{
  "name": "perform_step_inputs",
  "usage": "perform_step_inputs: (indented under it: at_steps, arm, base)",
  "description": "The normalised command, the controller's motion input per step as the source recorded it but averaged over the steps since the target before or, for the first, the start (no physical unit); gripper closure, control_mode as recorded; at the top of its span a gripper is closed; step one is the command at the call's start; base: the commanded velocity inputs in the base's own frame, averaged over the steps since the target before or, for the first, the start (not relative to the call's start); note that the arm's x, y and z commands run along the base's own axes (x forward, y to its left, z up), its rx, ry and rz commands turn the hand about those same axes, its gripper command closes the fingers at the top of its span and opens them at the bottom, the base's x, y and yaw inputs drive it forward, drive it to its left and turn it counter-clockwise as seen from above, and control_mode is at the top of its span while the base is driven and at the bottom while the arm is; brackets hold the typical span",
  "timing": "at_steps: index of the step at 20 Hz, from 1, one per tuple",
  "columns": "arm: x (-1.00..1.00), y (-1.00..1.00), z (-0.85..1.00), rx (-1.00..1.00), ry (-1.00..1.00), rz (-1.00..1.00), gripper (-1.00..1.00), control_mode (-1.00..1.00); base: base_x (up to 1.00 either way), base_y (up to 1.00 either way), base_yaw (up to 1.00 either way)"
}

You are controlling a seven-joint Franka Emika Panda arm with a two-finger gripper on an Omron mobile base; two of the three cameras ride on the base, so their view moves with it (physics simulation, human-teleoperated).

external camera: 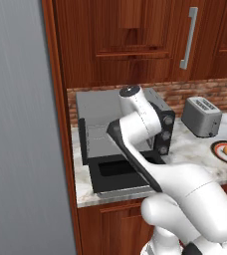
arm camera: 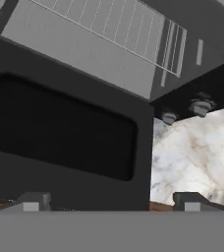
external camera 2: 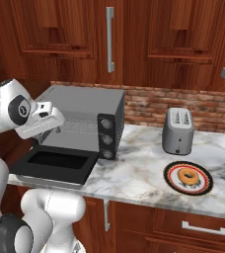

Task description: Pick up the bagel from the plate, place it on the toaster oven rack, close the door, and set the timer.

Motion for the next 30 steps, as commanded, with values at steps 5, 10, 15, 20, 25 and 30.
perform_step_inputs:
  at_steps: [5,10,15,20,25,30]
  arm:
    - [0.27,0.00,-0.31,-0.08,-0.02,0.08,-1.00,-1.00]
    - [0.42,0.00,-0.20,-0.08,-0.03,0.04,-1.00,-1.00]
    - [0.53,0.00,-0.04,-0.10,-0.03,0.02,-1.00,-1.00]
    - [0.35,0.00,-0.24,-0.12,-0.08,0.02,-1.00,-1.00]
    - [0.18,0.00,-0.25,-0.13,-0.16,0.03,-1.00,-1.00]
    - [0.21,0.00,-0.18,-0.14,-0.19,0.00,-1.00,-1.00]
  base:
    - [0.00,0.00,0.00]
    - [0.00,0.00,0.00]
    - [0.00,0.00,0.00]
    - [0.00,0.00,0.00]
    - [0.00,0.00,0.00]
    - [0.00,0.00,0.00]
